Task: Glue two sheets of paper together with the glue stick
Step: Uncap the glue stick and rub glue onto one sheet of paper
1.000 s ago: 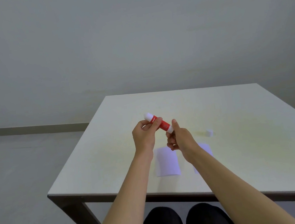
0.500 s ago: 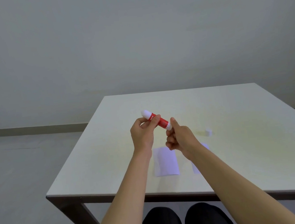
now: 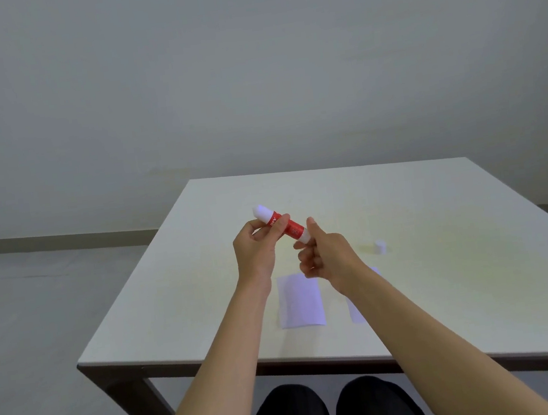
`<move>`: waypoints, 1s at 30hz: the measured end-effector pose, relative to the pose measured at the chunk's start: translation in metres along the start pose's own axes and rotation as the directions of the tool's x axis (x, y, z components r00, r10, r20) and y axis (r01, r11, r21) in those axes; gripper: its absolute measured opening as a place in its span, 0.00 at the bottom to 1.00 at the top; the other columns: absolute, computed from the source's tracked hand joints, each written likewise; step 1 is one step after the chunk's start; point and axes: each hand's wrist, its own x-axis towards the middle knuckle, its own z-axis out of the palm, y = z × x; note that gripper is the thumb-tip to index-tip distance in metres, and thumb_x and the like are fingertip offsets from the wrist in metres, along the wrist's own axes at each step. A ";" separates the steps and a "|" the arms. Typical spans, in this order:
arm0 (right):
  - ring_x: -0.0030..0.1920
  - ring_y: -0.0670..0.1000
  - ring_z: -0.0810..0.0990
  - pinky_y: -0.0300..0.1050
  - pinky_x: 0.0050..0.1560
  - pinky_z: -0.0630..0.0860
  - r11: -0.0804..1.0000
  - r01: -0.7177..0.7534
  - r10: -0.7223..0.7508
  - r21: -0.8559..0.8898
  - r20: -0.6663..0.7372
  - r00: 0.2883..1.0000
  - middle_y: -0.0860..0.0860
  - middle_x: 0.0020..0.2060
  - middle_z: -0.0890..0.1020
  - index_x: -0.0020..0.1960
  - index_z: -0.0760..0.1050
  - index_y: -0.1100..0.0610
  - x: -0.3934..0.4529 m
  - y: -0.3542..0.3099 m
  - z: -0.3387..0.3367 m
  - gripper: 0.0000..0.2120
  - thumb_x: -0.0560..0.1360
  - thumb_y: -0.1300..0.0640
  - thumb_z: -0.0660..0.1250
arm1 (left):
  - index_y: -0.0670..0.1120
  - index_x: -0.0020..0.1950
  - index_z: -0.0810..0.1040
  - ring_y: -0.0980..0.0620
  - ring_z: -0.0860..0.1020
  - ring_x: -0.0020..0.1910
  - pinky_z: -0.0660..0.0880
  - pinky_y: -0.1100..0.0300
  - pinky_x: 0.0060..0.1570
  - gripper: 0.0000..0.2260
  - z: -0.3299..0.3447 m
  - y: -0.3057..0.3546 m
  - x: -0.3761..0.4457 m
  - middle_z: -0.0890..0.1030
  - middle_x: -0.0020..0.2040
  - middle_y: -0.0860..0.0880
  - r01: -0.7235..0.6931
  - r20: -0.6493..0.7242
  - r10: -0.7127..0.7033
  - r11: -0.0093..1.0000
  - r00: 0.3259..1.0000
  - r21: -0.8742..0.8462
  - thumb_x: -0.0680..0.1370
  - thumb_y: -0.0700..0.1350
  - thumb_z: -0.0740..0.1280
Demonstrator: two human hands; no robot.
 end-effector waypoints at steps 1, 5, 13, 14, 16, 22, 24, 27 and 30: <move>0.26 0.52 0.76 0.43 0.32 0.75 0.998 0.045 -0.047 0.033 0.051 0.998 0.54 0.30 0.78 0.45 0.76 0.61 0.000 0.001 -0.002 0.16 0.79 0.48 0.61 | 0.44 0.44 0.78 0.50 0.83 0.51 0.67 0.67 0.42 0.11 -0.001 0.000 0.001 0.86 0.47 0.46 0.003 -0.014 -0.003 1.000 1.000 0.001 0.69 0.47 0.76; 0.26 0.51 0.74 0.42 0.31 0.73 0.993 0.063 -0.071 0.103 0.077 0.995 0.55 0.31 0.76 0.44 0.75 0.62 0.001 0.004 -0.006 0.14 0.80 0.53 0.61 | 0.44 0.45 0.78 0.51 0.84 0.50 0.67 0.68 0.42 0.11 -0.002 -0.002 -0.001 0.86 0.47 0.47 0.015 0.001 -0.015 1.000 1.000 -0.011 0.69 0.46 0.76; 0.22 0.52 0.76 0.44 0.33 0.76 0.994 -0.107 0.107 0.027 0.005 0.994 0.52 0.23 0.78 0.40 0.77 0.61 -0.002 0.009 -0.003 0.27 0.79 0.39 0.54 | 0.44 0.43 0.78 0.50 0.84 0.48 0.74 0.60 0.50 0.10 0.000 -0.011 -0.005 0.87 0.45 0.47 0.020 0.032 -0.020 1.000 0.999 -0.018 0.68 0.45 0.77; 0.26 0.53 0.79 0.45 0.36 0.77 0.997 -0.076 0.075 0.015 0.060 0.995 0.53 0.28 0.81 0.46 0.79 0.60 -0.002 0.009 -0.005 0.24 0.78 0.41 0.57 | 0.44 0.43 0.78 0.51 0.84 0.48 0.74 0.60 0.49 0.10 -0.002 -0.013 -0.004 0.87 0.44 0.47 0.016 0.024 -0.016 1.000 1.000 -0.009 0.68 0.45 0.77; 0.32 0.54 0.81 0.45 0.39 0.77 0.999 -0.008 0.002 0.041 0.162 0.987 0.54 0.37 0.81 0.52 0.78 0.58 -0.002 0.009 -0.010 0.14 0.78 0.48 0.63 | 0.43 0.45 0.79 0.51 0.84 0.48 0.74 0.62 0.48 0.09 -0.005 -0.015 -0.002 0.87 0.45 0.47 0.003 0.046 -0.003 1.000 0.999 0.003 0.69 0.45 0.76; 0.27 0.51 0.78 0.42 0.32 0.77 0.975 0.106 -0.101 0.198 -0.035 0.994 0.53 0.33 0.77 0.46 0.75 0.60 0.006 0.016 -0.025 0.05 0.77 0.57 0.66 | 0.51 0.61 0.77 0.60 0.74 0.65 0.69 0.64 0.63 0.19 -0.045 -0.022 0.005 0.79 0.63 0.53 -0.130 0.366 -0.027 0.909 0.930 0.397 0.71 0.45 0.75; 0.26 0.51 0.79 0.42 0.30 0.77 0.983 0.174 -0.165 0.063 -0.125 0.978 0.54 0.33 0.78 0.47 0.73 0.60 0.007 0.022 -0.032 0.06 0.75 0.58 0.67 | 0.53 0.72 0.68 0.55 0.57 0.76 0.54 0.56 0.73 0.31 -0.068 -0.028 0.007 0.66 0.74 0.52 -0.190 0.461 -0.210 0.709 0.862 0.679 0.70 0.53 0.74; 0.26 0.50 0.80 0.41 0.29 0.75 0.916 0.260 -0.324 -0.307 -0.180 0.929 0.51 0.33 0.81 0.45 0.73 0.58 0.004 0.040 -0.028 0.05 0.74 0.57 0.65 | 0.56 0.78 0.50 0.54 0.39 0.77 0.35 0.46 0.74 0.42 -0.082 -0.041 0.007 0.49 0.79 0.55 -0.425 0.546 -0.319 0.376 0.775 0.824 0.70 0.64 0.68; 0.33 0.52 0.82 0.45 0.34 0.77 0.754 0.292 -0.423 -0.589 -0.096 0.901 0.42 0.34 0.82 0.50 0.74 0.52 0.000 0.055 -0.014 0.06 0.74 0.53 0.64 | 0.56 0.78 0.45 0.52 0.37 0.77 0.32 0.44 0.72 0.44 -0.076 -0.053 0.009 0.45 0.79 0.56 -0.513 0.581 -0.296 0.280 0.758 0.812 0.70 0.67 0.65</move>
